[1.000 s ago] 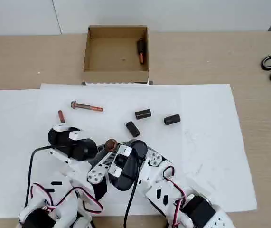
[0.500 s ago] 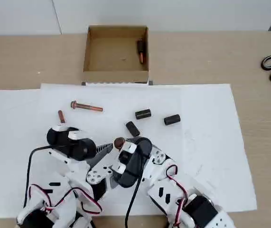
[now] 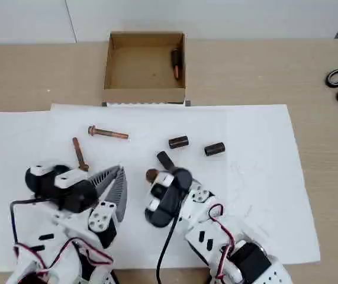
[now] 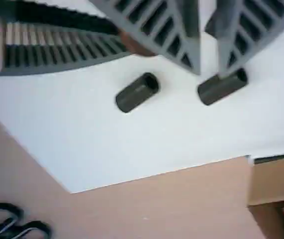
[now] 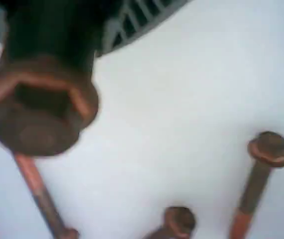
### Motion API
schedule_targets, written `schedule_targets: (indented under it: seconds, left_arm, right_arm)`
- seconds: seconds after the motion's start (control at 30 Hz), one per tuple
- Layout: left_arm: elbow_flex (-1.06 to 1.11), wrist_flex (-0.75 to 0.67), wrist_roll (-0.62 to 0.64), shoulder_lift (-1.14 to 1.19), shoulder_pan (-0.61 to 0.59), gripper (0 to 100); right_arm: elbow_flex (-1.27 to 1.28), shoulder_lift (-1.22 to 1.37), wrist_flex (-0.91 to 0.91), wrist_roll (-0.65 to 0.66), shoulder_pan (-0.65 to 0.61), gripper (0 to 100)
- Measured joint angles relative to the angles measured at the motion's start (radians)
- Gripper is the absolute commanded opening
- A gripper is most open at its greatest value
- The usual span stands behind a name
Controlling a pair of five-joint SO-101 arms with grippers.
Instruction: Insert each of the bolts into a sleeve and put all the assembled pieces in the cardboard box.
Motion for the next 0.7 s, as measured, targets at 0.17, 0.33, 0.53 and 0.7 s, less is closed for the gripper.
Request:
schedule_targets:
  seconds: [0.17,0.33,0.53,0.7]
  left_arm:
    - [0.163,-0.057,-0.209,0.000,-0.203,1]
    - [0.376,-0.169,-0.253,0.006,-0.377,1]
    - [0.506,-0.238,-0.250,0.011,-0.445,1]
    - [0.575,-0.244,-0.253,0.011,-0.445,1]
  right_arm:
    - [0.000,0.034,-0.005,-0.094,0.175,0.4]
    - [-0.057,0.193,-0.048,-0.226,0.267,0.4]
    - [-0.288,0.543,-0.150,-0.278,0.313,0.4]
    - [-0.554,0.898,-0.184,-0.278,0.341,0.4]
